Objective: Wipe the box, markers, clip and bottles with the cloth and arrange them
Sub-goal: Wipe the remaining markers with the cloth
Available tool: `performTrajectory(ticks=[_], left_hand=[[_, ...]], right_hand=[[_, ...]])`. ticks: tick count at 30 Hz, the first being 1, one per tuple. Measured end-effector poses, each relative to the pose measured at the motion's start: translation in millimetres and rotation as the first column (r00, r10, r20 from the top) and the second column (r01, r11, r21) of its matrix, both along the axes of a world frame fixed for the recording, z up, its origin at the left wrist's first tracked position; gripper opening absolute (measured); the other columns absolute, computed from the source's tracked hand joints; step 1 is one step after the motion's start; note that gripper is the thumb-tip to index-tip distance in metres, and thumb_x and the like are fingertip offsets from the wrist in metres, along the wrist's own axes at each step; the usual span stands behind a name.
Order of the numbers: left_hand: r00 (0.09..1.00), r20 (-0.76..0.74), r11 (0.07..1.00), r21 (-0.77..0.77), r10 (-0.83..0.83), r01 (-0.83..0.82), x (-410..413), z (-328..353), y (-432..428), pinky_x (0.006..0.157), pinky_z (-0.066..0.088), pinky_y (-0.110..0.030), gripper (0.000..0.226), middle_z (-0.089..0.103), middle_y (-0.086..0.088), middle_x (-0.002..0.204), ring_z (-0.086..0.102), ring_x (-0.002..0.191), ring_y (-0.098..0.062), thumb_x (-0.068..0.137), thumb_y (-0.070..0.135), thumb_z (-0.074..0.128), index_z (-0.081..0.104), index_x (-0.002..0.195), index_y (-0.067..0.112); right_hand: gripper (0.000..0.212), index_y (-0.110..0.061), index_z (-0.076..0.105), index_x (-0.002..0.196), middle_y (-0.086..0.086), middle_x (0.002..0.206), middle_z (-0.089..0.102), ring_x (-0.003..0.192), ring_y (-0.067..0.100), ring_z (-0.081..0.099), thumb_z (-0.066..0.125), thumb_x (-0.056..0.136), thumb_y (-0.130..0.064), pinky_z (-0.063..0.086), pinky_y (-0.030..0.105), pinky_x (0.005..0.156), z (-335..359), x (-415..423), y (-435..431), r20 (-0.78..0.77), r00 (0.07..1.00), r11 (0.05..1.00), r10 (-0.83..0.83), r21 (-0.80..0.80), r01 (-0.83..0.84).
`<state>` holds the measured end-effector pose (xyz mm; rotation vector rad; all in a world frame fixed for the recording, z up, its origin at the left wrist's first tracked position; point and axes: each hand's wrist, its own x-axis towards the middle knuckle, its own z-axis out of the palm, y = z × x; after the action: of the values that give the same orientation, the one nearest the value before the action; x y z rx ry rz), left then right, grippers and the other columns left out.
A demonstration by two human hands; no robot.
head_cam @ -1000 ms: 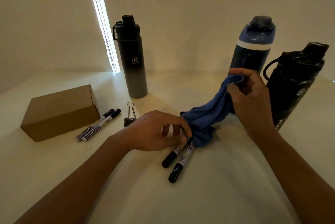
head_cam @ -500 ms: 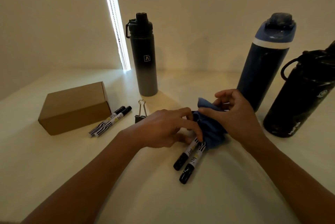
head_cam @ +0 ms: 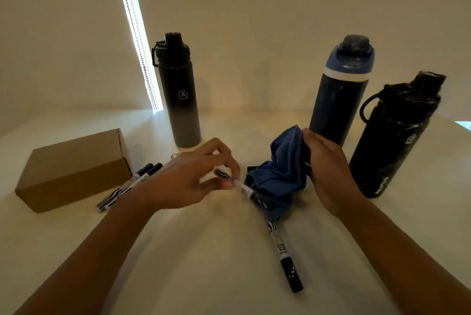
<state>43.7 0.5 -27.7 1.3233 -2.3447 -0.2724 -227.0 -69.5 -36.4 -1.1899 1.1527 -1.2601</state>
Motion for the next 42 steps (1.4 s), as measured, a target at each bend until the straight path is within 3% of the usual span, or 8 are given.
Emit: performTrajectory(ticks=[4,7,11,17,21,25,29,42], left_hand=[[0.985,-0.118,0.97,-0.196,0.123,-0.145,-5.0,-3.6,-5.0,0.07,0.042,-0.011,0.007,0.06,0.023,0.107,0.059,0.09,0.0,0.101,0.034,0.064,0.064,0.107,0.034],[0.956,-0.222,0.928,-0.277,0.191,-0.25,-14.1,-5.5,-5.3,0.065,0.041,-0.007,0.022,0.056,0.031,0.093,0.057,0.08,0.004,0.101,0.044,0.054,0.066,0.107,0.027],[0.937,-0.294,0.914,-0.293,0.191,-0.279,-23.5,-8.5,-2.5,0.06,0.04,-0.008,0.019,0.054,0.039,0.088,0.054,0.07,0.0,0.102,0.039,0.059,0.069,0.104,0.024],[0.909,-0.321,0.872,-0.323,0.266,-0.369,-23.6,-11.0,-6.2,0.059,0.038,-0.011,0.027,0.052,0.032,0.085,0.054,0.073,-0.005,0.101,0.05,0.053,0.068,0.103,0.027],[0.886,-0.34,0.85,-0.314,0.316,-0.424,-23.0,-13.8,-8.5,0.062,0.045,-0.016,0.034,0.057,0.027,0.09,0.056,0.082,-0.003,0.101,0.057,0.048,0.067,0.102,0.029],[0.857,-0.384,0.822,-0.318,0.344,-0.473,-27.0,-12.9,-7.5,0.059,0.044,-0.011,0.04,0.058,0.025,0.089,0.058,0.082,-0.007,0.103,0.062,0.044,0.066,0.102,0.029],[0.836,-0.457,0.813,-0.333,0.303,-0.477,-34.1,-5.6,-2.0,0.064,0.046,-0.006,0.038,0.055,0.029,0.089,0.06,0.086,-0.005,0.102,0.06,0.05,0.066,0.102,0.026],[0.898,-0.387,0.865,-0.356,0.208,-0.353,-46.0,-3.1,4.3,0.067,0.049,-0.011,0.021,0.059,0.017,0.093,0.061,0.083,-0.011,0.098,0.045,0.063,0.067,0.103,0.025]], right_hand=[[0.058,-0.015,0.07,0.108,0.012,0.11,0.075,0.093,0.023,0.073,0.062,0.088,-0.069,0.059,0.048,0.089,7.2,-0.3,2.5,0.203,0.977,0.997,0.066,0.012,-0.07],[0.086,-0.008,0.067,0.107,0.014,0.1,0.074,0.092,0.026,0.073,0.077,0.063,-0.08,0.059,0.043,0.085,9.6,0.1,4.9,0.127,0.984,0.991,0.125,0.038,-0.131],[0.045,-0.009,0.069,0.11,0.01,0.104,0.076,0.101,0.026,0.074,0.09,0.076,-0.03,0.061,0.045,0.091,0.6,-0.1,3.9,0.058,0.994,0.994,0.09,0.059,-0.093],[0.015,-0.011,0.074,0.109,0.007,0.107,0.076,0.11,0.024,0.071,0.07,0.096,-0.017,0.057,0.035,0.093,3.9,-2.8,-0.5,0.23,0.968,0.992,0.104,0.042,-0.117],[0.015,-0.024,0.068,0.115,-0.008,0.105,0.074,0.106,0.013,0.071,0.058,0.104,-0.024,0.057,0.038,0.096,13.1,-0.3,8.2,0.131,0.991,0.984,0.029,-0.179,-0.005],[0.017,-0.028,0.062,0.115,-0.003,0.097,0.067,0.096,0.031,0.067,0.046,0.108,-0.024,0.059,0.052,0.086,13.1,6.2,21.0,-0.046,0.999,0.92,0.011,-0.39,-0.028],[0.028,-0.025,0.067,0.114,-0.015,0.112,0.069,0.109,0.008,0.066,0.041,0.108,-0.016,0.057,0.024,0.088,8.2,11.8,28.2,-0.109,0.985,0.885,0.136,-0.433,-0.17],[0.037,-0.017,0.058,0.125,-0.011,0.116,0.07,0.114,0.014,0.068,0.068,0.093,-0.001,0.059,0.028,0.091,5.8,12.6,25.2,-0.027,0.995,0.861,0.092,-0.5,-0.093]])
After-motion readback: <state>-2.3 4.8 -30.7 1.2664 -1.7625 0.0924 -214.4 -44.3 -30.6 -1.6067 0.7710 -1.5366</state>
